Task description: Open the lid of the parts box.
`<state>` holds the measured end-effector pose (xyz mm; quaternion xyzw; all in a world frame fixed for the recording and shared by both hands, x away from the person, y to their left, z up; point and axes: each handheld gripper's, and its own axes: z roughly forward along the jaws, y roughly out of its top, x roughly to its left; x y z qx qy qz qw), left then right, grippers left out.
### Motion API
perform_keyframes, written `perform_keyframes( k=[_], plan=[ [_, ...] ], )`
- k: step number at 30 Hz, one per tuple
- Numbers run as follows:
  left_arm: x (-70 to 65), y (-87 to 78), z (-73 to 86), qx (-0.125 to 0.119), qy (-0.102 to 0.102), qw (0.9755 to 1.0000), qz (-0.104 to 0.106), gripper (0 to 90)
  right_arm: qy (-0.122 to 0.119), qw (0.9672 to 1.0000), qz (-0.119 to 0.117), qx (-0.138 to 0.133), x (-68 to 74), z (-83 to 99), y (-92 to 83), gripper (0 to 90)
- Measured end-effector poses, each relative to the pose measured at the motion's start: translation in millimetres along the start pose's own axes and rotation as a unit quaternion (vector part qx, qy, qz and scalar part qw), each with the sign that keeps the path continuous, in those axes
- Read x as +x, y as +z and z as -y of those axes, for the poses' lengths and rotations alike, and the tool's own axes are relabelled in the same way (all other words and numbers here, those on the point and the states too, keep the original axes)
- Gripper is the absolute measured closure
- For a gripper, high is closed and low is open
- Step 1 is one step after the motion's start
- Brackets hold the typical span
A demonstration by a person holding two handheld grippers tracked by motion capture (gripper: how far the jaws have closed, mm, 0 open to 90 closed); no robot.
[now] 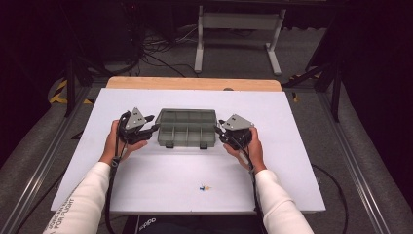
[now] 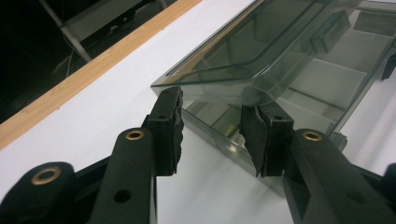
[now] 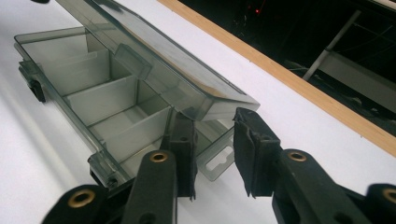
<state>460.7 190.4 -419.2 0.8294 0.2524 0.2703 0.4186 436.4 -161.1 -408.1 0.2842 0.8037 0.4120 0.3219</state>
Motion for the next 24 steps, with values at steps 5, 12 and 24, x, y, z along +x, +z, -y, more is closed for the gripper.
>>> perform_keyframes(
  k=[5,12,24],
  plan=[
    [1.7,0.6,-8.5,-0.007,0.005,0.9999,0.006,65.4,-0.006,0.9999,-0.009,0.006,-4.7,-7.9,0.7,75.8],
    [12.9,-3.4,-23.4,-0.01,0.009,0.9999,0.01,70.8,-0.003,0.9999,-0.01,-0.003,-15.5,-21.1,-1.2,80.0],
    [30.7,2.7,-33.3,-0.024,-0.018,0.9993,0.023,74.1,0.03,0.9991,-0.019,-0.024,-31.8,-27.4,13.0,78.3]
  ],
)
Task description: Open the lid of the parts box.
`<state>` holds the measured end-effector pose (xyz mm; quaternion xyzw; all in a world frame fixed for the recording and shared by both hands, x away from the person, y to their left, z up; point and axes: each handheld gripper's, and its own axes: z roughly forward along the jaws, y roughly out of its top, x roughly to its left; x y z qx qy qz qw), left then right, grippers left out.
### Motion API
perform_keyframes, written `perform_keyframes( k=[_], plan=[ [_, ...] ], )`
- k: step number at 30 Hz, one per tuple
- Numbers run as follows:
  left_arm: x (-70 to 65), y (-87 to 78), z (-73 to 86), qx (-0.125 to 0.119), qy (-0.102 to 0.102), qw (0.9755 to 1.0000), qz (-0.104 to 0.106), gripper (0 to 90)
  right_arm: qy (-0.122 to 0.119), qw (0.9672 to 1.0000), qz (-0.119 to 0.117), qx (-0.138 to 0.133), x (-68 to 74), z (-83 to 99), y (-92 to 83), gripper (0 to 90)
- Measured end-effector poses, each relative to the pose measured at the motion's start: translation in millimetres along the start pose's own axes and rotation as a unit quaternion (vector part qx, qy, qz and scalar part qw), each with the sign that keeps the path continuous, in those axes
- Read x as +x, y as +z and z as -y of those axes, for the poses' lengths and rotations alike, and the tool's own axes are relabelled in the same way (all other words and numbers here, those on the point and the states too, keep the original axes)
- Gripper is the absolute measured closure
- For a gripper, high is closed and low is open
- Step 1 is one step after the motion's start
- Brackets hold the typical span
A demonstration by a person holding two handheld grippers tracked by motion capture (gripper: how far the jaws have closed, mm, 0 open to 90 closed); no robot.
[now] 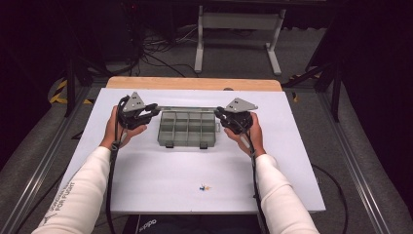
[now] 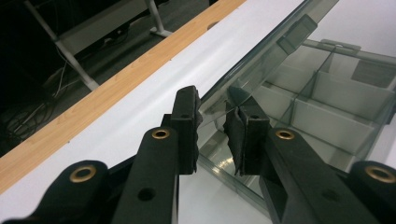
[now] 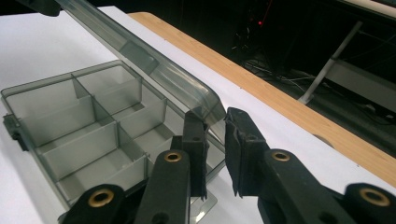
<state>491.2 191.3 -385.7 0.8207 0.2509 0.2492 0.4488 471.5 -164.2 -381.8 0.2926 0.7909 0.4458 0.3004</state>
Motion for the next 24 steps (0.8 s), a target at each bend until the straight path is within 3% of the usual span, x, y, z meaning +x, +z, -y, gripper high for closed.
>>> perform_keyframes(
  k=[4,9,12,16,21,24],
  plan=[
    [7.2,4.5,-1.2,-0.009,-0.02,0.9998,0.003,75.1,0.031,0.9995,-0.004,-0.011,-8.7,-2.3,6.8,78.2],
    [13.1,11.4,0.0,-0.01,-0.035,0.9993,0.005,75.7,0.037,0.9993,-0.002,-0.011,-14.4,-2.5,17.2,78.2],
    [19.5,21.4,1.0,-0.005,-0.051,0.9987,0.007,76.4,0.051,0.9986,0.0,-0.01,-19.4,-0.1,26.3,79.2],
    [23.2,36.8,5.9,0.014,-0.062,0.998,-0.001,75.7,0.054,0.9985,0.007,-0.005,-23.4,1.8,36.0,80.4],
    [27.3,47.1,9.7,0.018,-0.078,0.9968,-0.002,75.7,0.06,0.9981,0.011,0.004,-25.8,5.1,44.9,80.4],
    [29.1,54.6,9.9,0.026,-0.089,0.9957,-0.007,75.0,0.077,0.9969,0.018,0.006,-29.4,9.6,54.0,80.9]
  ],
)
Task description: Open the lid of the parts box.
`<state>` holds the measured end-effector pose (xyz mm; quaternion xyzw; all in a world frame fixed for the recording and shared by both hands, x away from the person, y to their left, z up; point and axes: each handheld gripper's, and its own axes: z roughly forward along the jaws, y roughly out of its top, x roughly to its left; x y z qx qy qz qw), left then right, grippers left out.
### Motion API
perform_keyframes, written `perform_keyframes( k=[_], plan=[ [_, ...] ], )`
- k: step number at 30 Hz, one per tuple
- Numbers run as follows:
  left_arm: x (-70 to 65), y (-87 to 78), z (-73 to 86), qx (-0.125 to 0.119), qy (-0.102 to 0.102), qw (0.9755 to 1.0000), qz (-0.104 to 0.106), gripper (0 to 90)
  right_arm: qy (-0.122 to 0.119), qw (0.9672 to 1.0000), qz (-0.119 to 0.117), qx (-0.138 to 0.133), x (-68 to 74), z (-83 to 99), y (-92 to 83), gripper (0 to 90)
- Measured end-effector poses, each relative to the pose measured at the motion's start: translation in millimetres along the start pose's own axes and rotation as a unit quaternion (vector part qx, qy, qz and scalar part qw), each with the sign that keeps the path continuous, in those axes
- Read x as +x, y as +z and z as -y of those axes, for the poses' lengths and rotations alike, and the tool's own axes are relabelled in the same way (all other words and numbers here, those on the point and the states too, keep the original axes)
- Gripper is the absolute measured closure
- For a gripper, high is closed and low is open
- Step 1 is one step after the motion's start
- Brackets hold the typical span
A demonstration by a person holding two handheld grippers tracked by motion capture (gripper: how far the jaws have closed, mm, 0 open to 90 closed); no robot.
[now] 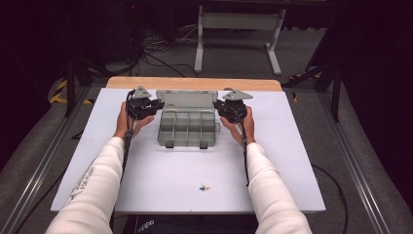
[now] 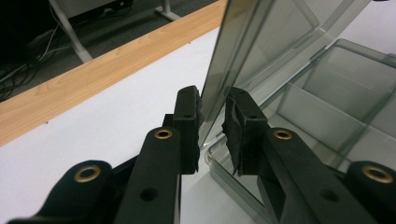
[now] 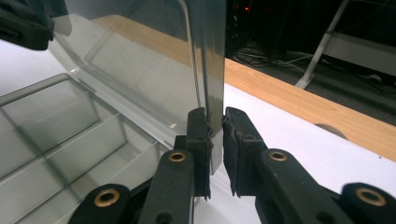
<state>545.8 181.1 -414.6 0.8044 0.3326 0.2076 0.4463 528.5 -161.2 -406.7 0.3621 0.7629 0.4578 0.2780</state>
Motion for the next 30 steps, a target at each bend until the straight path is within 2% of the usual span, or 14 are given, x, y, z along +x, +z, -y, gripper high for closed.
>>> perform_keyframes(
  k=[1,3,6,11,16,19,20,21,30],
  plan=[
    [0.0,0.0,0.0,0.0,0.0,1.0,0.0,74.9,0.0,1.0,0.0,0.0,0.0,0.0,0.0,80.9],
    [1.7,3.2,0.0,0.0,-0.006,1.0,-0.001,75.4,0.016,0.9999,0.001,-0.003,-2.1,0.8,4.3,82.2],
    [2.3,8.4,1.6,0.005,-0.011,0.9998,-0.013,76.4,0.023,0.9997,0.006,-0.003,-2.5,1.1,8.2,82.8],
    [4.4,15.6,7.1,0.001,-0.038,0.9992,-0.014,77.0,0.041,0.999,0.017,0.001,-3.3,5.9,16.8,83.6],
    [3.3,21.1,11.0,0.006,-0.06,0.9981,-0.017,75.9,0.049,0.9985,0.022,0.01,-2.9,12.0,23.8,83.3],
    [3.8,24.0,13.0,0.009,-0.064,0.9977,-0.019,76.3,0.052,0.9983,0.023,0.011,-3.0,13.6,26.3,83.4],
    [3.5,25.2,14.3,0.01,-0.074,0.9971,-0.017,76.3,0.053,0.9982,0.023,0.013,-3.5,14.4,27.8,83.4],
    [4.0,28.1,16.3,0.018,-0.074,0.9969,-0.021,76.3,0.051,0.9982,0.026,0.015,-3.4,14.9,28.9,83.3],
    [6.0,29.8,19.4,0.016,-0.104,0.9944,-0.009,77.5,0.061,0.9976,0.027,0.018,-4.3,18.4,32.6,83.4]
  ],
)
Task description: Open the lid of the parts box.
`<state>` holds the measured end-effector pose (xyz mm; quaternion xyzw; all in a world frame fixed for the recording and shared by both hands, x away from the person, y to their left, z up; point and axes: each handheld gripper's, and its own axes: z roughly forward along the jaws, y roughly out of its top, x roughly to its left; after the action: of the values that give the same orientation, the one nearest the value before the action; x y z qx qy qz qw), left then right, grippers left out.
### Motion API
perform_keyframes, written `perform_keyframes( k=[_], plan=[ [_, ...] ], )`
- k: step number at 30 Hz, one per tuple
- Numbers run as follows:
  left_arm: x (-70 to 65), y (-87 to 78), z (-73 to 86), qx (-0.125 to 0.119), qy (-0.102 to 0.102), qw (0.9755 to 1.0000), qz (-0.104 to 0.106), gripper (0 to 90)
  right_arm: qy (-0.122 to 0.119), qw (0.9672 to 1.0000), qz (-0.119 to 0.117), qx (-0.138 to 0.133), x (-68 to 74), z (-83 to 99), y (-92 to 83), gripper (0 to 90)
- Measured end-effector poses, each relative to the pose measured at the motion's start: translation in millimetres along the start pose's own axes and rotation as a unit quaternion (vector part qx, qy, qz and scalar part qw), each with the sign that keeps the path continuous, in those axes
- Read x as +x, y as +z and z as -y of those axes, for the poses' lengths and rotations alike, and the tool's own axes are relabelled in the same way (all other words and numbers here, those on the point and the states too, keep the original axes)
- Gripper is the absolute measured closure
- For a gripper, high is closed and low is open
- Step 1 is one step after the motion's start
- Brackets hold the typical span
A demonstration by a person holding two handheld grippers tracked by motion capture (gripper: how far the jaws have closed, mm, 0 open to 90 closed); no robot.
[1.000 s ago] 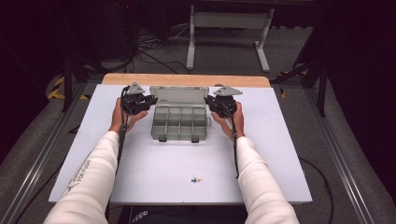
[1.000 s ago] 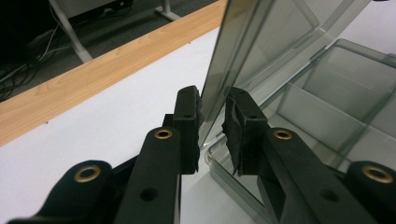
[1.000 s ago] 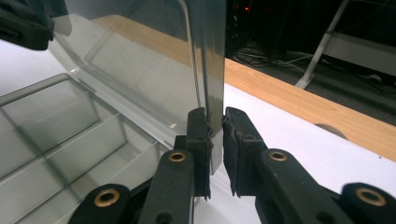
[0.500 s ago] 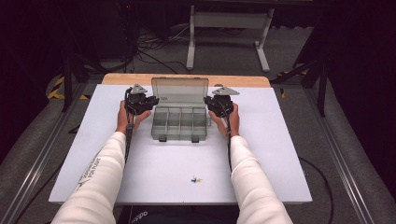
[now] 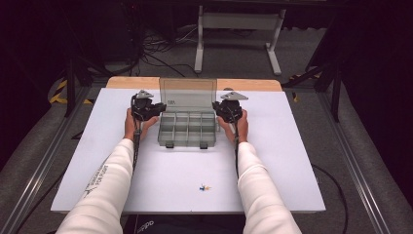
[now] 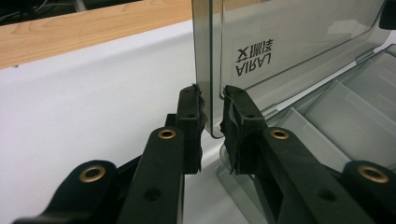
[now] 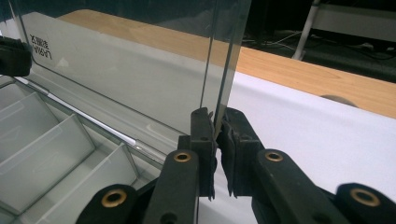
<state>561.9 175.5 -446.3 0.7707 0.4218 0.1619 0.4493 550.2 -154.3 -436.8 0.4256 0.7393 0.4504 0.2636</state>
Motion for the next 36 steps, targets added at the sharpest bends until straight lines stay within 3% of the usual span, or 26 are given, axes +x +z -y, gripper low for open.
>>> perform_keyframes(
  k=[11,15,20,32,36],
  plan=[
    [-0.9,-2.8,-1.9,0.016,-0.003,0.9999,0.002,78.4,0.009,0.9997,0.0,0.025,2.4,5.2,2.1,83.3],
    [-1.1,-2.4,-2.1,0.016,0.001,0.9999,0.001,78.4,0.023,0.9995,-0.002,0.019,2.0,7.7,1.1,83.7],
    [0.1,-0.6,-1.4,0.014,-0.005,0.9999,0.005,78.2,0.027,0.9994,0.0,0.021,2.8,8.0,0.9,83.5],
    [-1.9,-4.7,-1.8,0.026,0.003,0.9996,0.009,78.9,0.031,0.9992,0.0,0.024,3.5,9.3,-1.4,83.5],
    [-4.5,-4.8,-1.4,0.025,0.009,0.9996,-0.001,78.8,0.029,0.9992,0.002,0.027,4.9,8.9,-2.4,83.4]
  ],
)
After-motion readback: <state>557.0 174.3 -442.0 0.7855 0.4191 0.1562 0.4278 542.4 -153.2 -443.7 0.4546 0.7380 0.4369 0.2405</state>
